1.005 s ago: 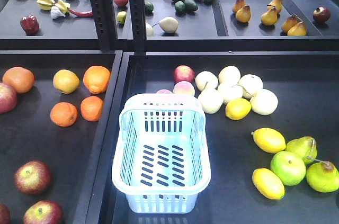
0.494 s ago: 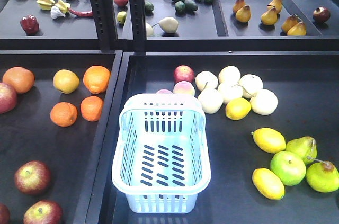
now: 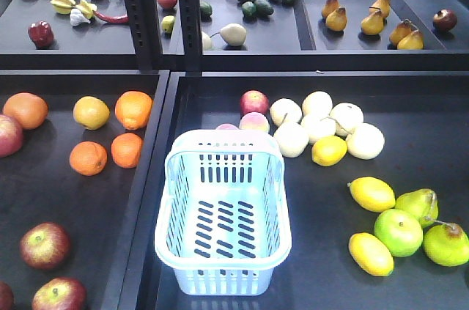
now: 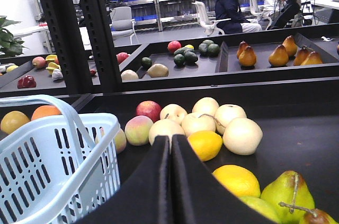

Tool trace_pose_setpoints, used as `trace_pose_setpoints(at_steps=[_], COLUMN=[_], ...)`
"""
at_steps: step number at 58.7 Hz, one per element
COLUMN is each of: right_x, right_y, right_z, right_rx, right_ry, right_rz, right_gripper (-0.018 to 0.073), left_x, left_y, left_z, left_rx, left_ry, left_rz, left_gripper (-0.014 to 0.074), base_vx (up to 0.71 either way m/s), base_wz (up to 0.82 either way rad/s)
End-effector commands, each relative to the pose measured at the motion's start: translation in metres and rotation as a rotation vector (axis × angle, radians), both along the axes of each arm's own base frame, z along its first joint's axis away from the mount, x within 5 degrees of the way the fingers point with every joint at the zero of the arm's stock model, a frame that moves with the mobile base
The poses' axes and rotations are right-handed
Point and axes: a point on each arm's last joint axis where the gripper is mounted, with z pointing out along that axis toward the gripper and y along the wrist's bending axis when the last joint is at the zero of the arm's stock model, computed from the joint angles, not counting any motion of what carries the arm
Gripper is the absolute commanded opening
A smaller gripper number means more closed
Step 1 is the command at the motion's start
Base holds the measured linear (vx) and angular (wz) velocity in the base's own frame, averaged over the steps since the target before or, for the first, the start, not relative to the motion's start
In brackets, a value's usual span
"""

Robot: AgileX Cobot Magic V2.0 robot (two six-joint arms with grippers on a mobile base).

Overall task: Pick three apples into basket with both arms
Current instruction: 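Swing the left arm over the basket and lower gripper to handle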

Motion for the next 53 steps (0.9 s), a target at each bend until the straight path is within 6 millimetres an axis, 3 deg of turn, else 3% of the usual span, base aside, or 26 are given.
trace_pose_setpoints(at_steps=[1,11,22,37,44,53], right_x=[-0.001,-0.001,0.000,0.000,0.000,0.000], right_y=[0.000,0.000,0.000,0.000,0.000,0.000], right_z=[0.003,0.003,0.003,0.003,0.003,0.003], right_rx=[0.000,0.000,-0.001,-0.001,-0.001,-0.001], right_ry=[-0.073,-0.073,-0.072,-0.072,-0.072,-0.072], right_rz=[0.004,0.004,0.004,0.004,0.004,0.004], right_gripper=[-0.0008,-0.0008,-0.0008,-0.0008,-0.0008,-0.0008], left_x=[-0.012,-0.005,0.020,0.074,0.101,0.130], left_y=[-0.001,-0.011,-0.021,-0.042,-0.057,-0.066], left_z=[0.028,0.055,0.082,0.114,0.121,0.126], left_rx=[0.072,0.194,0.372,0.596,0.722,0.756], left_ry=[-0.060,0.041,0.135,0.197,0.188,0.153], left_rz=[0.009,-0.067,-0.100,-0.253,-0.396,-0.481], left_gripper=[-0.0006,-0.0006,-0.0006,-0.0006,-0.0006,0.0005], base_vx=[0.00,0.00,0.00,0.00,0.00,0.00], base_wz=[0.00,0.00,0.00,0.00,0.00,0.00])
